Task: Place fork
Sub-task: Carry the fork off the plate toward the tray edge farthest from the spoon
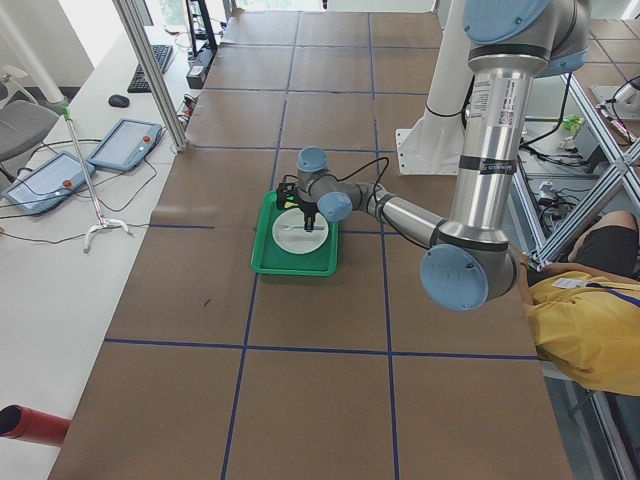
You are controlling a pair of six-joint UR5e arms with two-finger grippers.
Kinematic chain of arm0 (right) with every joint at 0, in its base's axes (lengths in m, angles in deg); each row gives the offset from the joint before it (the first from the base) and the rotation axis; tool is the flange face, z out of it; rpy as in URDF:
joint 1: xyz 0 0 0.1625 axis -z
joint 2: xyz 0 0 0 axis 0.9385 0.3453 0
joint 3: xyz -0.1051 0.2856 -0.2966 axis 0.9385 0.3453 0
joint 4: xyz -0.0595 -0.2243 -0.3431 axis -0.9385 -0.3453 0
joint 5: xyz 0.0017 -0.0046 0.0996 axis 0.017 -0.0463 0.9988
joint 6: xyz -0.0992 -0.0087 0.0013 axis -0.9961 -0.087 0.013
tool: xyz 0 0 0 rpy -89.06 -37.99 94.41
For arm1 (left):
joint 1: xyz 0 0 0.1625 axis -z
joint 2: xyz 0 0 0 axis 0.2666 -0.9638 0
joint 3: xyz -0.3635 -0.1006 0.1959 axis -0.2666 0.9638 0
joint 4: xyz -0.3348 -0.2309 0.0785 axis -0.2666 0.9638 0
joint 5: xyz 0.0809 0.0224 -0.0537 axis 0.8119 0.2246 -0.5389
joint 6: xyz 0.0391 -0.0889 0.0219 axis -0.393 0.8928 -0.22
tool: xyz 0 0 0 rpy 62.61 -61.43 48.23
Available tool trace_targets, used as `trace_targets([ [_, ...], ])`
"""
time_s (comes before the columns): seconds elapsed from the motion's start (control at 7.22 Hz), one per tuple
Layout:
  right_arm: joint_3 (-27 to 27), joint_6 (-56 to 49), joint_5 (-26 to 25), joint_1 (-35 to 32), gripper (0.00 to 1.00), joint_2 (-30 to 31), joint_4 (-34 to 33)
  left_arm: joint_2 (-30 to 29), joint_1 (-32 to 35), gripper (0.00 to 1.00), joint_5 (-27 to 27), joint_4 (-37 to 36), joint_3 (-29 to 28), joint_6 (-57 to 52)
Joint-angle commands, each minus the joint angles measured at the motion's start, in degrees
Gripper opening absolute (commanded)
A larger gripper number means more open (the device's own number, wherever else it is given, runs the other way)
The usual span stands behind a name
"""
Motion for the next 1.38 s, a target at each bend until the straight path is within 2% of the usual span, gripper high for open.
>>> trace_targets([
  [0.0,0.0,0.0,0.0,0.0,1.0,0.0,-0.07,1.79,6.1,0.0,-2.35,0.03,1.68,-4.84],
  [0.28,0.0,0.0,-0.09,0.0,1.0,0.0,-0.08,5.22,8.33,0.0,-2.35,0.73,0.11,-11.46],
  [0.69,0.0,0.0,-0.09,0.0,1.0,0.0,-0.08,4.0,7.63,0.0,-2.35,1.0,-5.78,-10.86],
  [1.25,0.0,0.0,-0.09,0.0,1.0,0.0,-0.07,3.83,7.54,0.0,-2.52,1.0,-6.32,-11.04],
])
